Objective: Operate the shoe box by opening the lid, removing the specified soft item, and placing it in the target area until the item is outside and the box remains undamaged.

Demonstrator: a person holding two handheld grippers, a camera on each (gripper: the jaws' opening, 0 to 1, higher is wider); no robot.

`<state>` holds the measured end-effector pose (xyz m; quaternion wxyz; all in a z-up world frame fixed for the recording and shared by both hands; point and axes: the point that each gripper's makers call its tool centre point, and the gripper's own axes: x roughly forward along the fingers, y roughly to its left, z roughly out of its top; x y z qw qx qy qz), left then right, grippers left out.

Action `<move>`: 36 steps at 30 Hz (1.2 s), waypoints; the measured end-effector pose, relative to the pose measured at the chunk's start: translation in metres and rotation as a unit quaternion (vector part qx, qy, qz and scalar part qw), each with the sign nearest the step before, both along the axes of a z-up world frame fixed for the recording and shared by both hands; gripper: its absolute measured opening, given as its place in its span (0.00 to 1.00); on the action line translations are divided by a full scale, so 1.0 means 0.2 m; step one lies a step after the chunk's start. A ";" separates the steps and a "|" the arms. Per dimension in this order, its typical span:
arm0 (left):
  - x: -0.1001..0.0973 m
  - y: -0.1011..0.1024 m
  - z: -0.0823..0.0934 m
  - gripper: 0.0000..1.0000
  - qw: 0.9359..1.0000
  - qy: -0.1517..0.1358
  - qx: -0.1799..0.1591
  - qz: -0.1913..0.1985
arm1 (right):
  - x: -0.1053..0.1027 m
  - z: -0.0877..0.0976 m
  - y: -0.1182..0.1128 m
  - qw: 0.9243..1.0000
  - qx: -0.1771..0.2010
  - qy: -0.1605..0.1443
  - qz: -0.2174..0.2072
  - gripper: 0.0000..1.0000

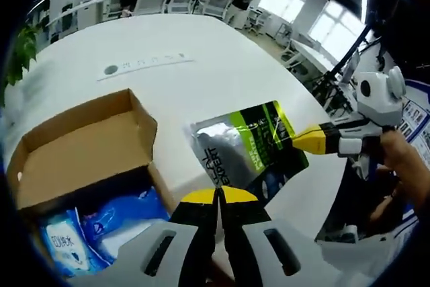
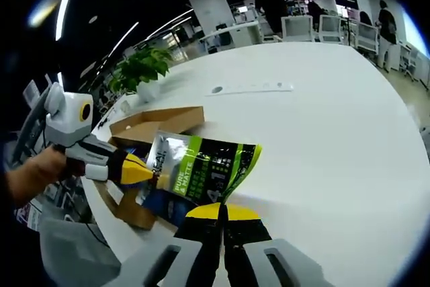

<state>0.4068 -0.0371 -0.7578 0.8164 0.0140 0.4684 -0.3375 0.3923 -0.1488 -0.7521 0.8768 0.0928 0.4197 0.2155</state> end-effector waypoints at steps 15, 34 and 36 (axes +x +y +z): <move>0.03 -0.06 -0.11 0.00 0.989 -0.031 0.105 -0.095 | 0.04 -0.10 -0.05 1.000 -0.010 0.017 0.000 0.00; 0.04 -0.11 -0.29 0.00 0.948 -0.036 0.228 -0.219 | 0.08 -0.24 -0.07 0.999 -0.016 0.032 -0.009 0.00; 0.04 -0.11 -0.31 0.00 0.943 -0.037 0.238 -0.230 | 0.08 -0.25 -0.07 0.999 -0.013 0.035 -0.011 0.00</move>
